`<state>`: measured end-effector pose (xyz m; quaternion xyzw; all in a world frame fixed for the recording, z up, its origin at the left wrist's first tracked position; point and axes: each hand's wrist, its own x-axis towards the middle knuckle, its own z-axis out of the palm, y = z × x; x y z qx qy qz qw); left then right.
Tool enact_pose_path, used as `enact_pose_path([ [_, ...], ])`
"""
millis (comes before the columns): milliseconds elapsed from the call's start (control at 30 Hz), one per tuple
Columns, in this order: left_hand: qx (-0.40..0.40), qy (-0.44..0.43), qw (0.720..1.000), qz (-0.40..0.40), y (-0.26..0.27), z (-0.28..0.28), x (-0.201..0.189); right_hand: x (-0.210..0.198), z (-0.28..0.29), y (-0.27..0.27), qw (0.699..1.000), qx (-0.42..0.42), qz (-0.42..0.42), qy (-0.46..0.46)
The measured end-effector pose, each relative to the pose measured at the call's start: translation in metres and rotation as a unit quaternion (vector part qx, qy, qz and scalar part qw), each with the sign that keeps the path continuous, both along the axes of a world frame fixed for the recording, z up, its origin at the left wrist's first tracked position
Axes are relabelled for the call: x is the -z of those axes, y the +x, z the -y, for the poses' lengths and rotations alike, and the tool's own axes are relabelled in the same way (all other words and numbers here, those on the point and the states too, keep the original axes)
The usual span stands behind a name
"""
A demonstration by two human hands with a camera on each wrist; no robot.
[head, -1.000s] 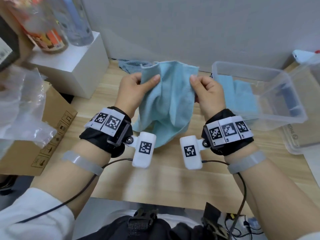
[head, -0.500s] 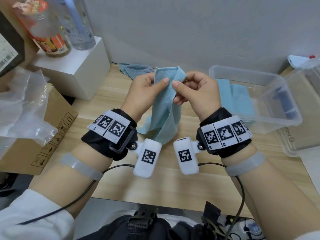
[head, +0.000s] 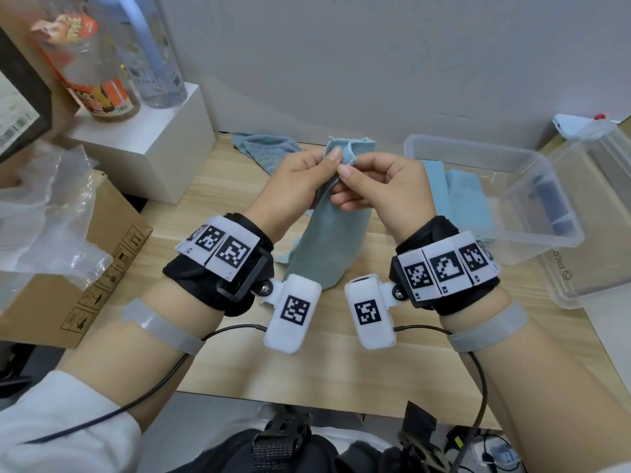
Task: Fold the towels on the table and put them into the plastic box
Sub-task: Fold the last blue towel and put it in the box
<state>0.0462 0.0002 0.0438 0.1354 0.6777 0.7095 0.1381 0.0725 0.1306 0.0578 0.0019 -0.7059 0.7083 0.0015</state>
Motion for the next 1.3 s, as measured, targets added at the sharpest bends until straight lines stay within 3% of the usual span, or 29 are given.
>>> enact_pose_path([
  [400,0.007,0.018,1.000,-0.001,0.007,-0.004,0.002,-0.003,-0.006,0.008,0.998,0.032,0.007,0.057],
  [633,0.056,0.035,0.998,-0.021,0.012,-0.006,0.002,-0.003,-0.009,0.014,0.998,-0.034,-0.019,0.059],
  [733,0.054,0.041,0.998,-0.009,0.010,-0.003,0.002,-0.005,-0.014,0.013,0.994,0.035,-0.059,0.080],
  [800,0.054,0.053,0.997,-0.001,0.009,0.000,-0.001,-0.008,-0.023,0.009,0.982,0.094,-0.118,0.114],
  [900,0.068,0.063,0.996,-0.005,0.007,0.005,-0.007,-0.013,-0.033,0.005,0.966,0.067,-0.157,0.197],
  [1033,0.072,0.066,0.995,-0.019,0.006,0.007,-0.015,-0.014,-0.041,0.001,0.960,0.011,-0.155,0.231],
  [1300,0.020,0.103,0.994,-0.031,0.001,0.019,-0.021,0.001,-0.061,-0.008,0.941,0.020,-0.090,0.326],
])
